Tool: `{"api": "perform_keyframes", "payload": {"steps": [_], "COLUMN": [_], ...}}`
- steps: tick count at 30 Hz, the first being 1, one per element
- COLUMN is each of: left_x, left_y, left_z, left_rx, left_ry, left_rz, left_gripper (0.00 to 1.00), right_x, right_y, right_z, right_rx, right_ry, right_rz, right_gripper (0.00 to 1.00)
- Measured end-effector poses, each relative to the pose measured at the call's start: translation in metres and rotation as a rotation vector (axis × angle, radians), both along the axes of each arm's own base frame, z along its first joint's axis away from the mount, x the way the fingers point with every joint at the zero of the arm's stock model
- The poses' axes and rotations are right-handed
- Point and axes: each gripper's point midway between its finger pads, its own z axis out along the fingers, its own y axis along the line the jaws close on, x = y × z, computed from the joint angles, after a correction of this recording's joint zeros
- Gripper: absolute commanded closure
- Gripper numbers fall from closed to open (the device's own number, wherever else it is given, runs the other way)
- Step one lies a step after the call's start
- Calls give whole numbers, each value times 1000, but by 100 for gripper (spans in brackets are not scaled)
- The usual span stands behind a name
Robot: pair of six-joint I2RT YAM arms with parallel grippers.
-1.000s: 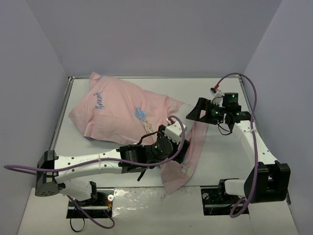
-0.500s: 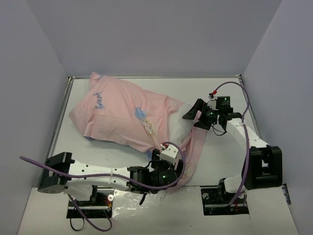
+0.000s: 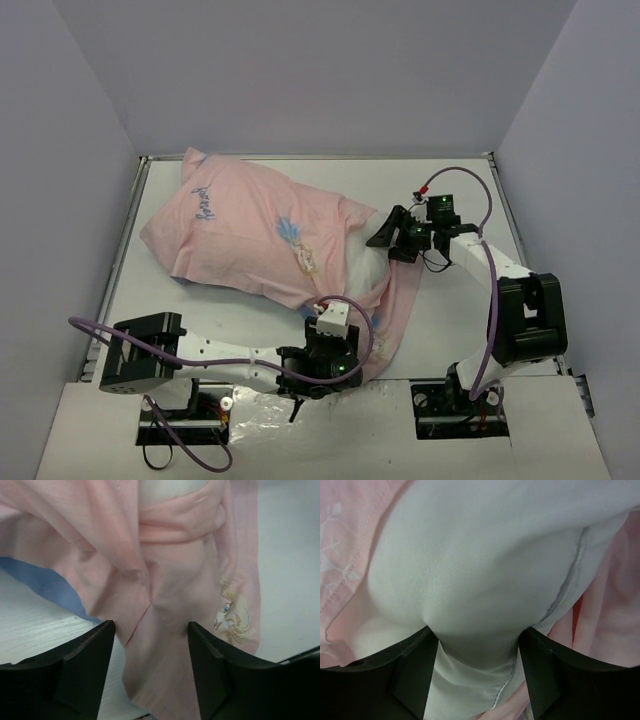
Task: Remove the pillowcase from the pillow
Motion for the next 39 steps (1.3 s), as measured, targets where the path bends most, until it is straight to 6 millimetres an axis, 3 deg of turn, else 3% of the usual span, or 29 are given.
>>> {"api": "perform_keyframes", "payload": {"steps": [1, 2, 5, 8, 11, 17, 23, 27, 32, 33, 36, 37, 39], "left_x": [2, 4, 9, 9, 6, 4, 0, 1, 1, 1, 2, 1, 1], "left_y": [2, 3, 6, 13, 26, 33, 36, 37, 44, 45, 47, 45, 35], "left_z": [-3, -6, -13, -24, -41, -50, -46, -35, -26, -24, -16, -12, 2], "left_rx": [3, -1, -7, -22, -18, -30, -75, -137, -154, -150, -93, -69, -37], "left_ry": [2, 6, 17, 34, 55, 83, 98, 97, 89, 84, 50, 34, -3], "left_rz": [12, 23, 51, 76, 95, 123, 155, 185, 201, 199, 154, 129, 69], "left_gripper": [56, 60, 74, 86, 97, 98, 98, 98, 98, 96, 64, 49, 41], "right_x": [2, 5, 12, 17, 16, 19, 58, 64, 65, 64, 65, 66, 64], "right_y": [0, 0, 1, 2, 5, 0, -38, -59, -61, -61, -60, -61, -60], "right_z": [-1, -1, 5, 15, 23, 43, 80, 74, 66, 66, 66, 66, 62], "right_rx": [4, 11, 46, 84, 132, 204, 240, 253, 257, 259, 259, 255, 250], "right_ry": [7, 11, 6, -12, -23, -71, -184, -167, -142, -141, -151, -162, -167], "right_rz": [0, 0, 8, 19, 49, 98, 61, 27, 24, 25, 29, 28, 27], "right_gripper": [48, 62, 86, 99, 100, 100, 100, 100, 100, 100, 100, 100, 100]}}
